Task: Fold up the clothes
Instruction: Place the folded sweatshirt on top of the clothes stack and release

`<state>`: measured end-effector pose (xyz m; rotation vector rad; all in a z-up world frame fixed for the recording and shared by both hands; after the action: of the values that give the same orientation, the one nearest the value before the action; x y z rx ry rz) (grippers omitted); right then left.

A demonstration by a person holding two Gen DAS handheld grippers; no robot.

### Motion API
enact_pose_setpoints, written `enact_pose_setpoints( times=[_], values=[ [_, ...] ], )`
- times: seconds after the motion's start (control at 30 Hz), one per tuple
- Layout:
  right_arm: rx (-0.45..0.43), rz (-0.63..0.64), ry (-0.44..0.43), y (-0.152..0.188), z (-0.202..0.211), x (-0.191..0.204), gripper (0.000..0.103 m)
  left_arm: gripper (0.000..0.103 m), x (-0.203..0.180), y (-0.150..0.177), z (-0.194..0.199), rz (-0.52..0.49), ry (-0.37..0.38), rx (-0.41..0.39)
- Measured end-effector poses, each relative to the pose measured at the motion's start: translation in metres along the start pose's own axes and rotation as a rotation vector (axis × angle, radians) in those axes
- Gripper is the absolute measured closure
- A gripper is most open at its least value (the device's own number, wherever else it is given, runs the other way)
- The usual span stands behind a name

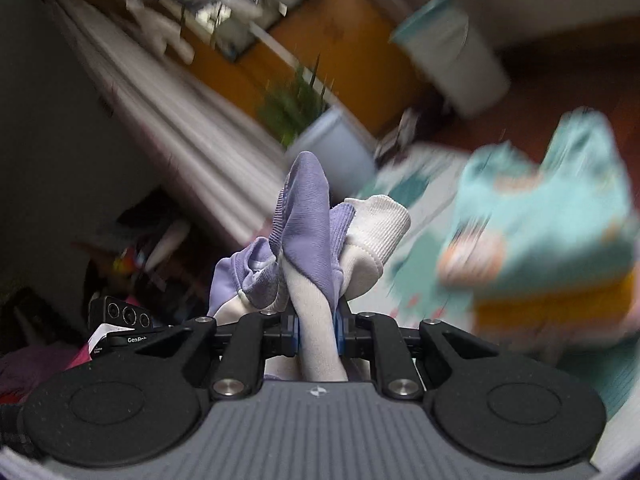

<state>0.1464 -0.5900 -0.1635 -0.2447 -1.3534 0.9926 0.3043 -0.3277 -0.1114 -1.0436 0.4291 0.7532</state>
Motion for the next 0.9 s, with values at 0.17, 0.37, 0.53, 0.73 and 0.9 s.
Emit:
enact_pose_setpoints(
  times=[0.17, 0.37, 0.53, 0.73, 0.9],
  values=[
    [-0.112, -0.041, 0.058, -0.056, 0.022, -0.042, 0.085, 0.088, -0.017, -0.047, -0.072, 0.019, 0.053, -0.009],
    [-0.208, -0.172, 0.13, -0.1, 0.019, -0.1, 0.085, 0.073, -0.026, -0.084, -0.126, 0.049, -0.004, -0.034],
    [-0.159, -0.08, 0.531, -0.095, -0.018, -0.15, 0.062, 0.046, -0.003, -0.062, -0.13, 0.085, -0.278, -0.102],
    [-0.249, 0.256, 0.598, -0.08, -0.017, -0.107, 0.052, 0.046, -0.012, -0.012, -0.091, -0.03, -0.321, -0.119],
    [-0.144, 0.376, 0.608, -0.069, -0.047, -0.087, 0.042, 0.046, -0.02, 0.031, -0.035, -0.003, -0.37, -0.076]
  ],
)
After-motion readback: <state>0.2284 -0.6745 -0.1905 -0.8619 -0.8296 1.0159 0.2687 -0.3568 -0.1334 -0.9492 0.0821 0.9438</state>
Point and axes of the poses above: each gripper's, at about its wrist camera, not at the fingertips, and z roughly against the way its jaws point, x to its left, y to its underside, the point moved 5 cm from there along -z, roughly the way its jaws point, and after that the axes turned 4 degrees about x, right-handed, at the moved point
